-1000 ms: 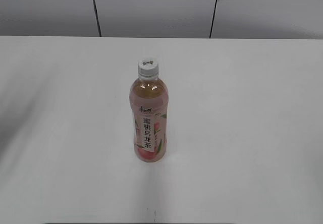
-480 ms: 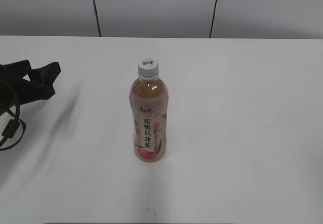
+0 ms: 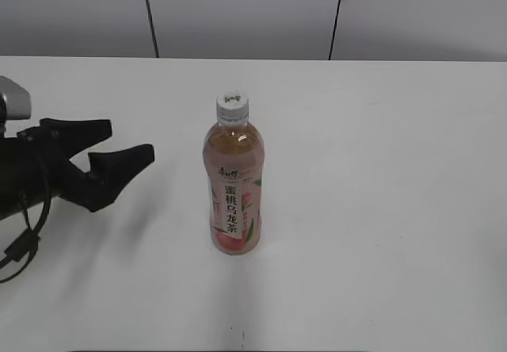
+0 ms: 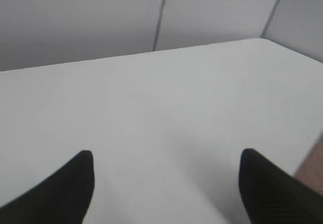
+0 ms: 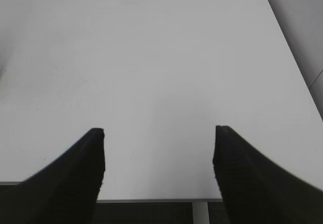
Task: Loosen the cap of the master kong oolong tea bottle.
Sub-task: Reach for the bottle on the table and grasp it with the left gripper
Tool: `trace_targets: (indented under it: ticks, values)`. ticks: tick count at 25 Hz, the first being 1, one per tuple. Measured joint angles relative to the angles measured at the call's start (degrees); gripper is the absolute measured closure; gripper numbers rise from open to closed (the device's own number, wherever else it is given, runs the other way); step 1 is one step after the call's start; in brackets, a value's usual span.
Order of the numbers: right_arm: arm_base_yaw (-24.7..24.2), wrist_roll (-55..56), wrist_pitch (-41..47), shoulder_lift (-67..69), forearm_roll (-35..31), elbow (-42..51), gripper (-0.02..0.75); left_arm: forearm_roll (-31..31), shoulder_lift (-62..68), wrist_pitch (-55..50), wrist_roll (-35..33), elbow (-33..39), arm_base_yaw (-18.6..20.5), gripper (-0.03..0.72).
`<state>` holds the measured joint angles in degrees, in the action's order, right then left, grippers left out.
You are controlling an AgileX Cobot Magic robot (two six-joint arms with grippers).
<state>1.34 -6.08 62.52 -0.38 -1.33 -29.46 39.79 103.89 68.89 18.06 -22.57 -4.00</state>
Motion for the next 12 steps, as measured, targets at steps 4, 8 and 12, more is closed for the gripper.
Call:
trace_targets:
  ticks: [4,8,12]
  values:
    - [0.00,0.00,0.00,0.00,0.00,0.00,0.227,8.12,0.00,0.00,0.13,0.00,0.00,0.078]
    - [0.00,0.00,0.00,0.00,0.00,0.00,0.227,13.87,0.00,0.00,0.13,0.00,0.00,0.067]
    - [0.00,0.00,0.00,0.00,0.00,0.00,0.227,17.29,0.00,0.06,0.13,0.00,0.00,0.068]
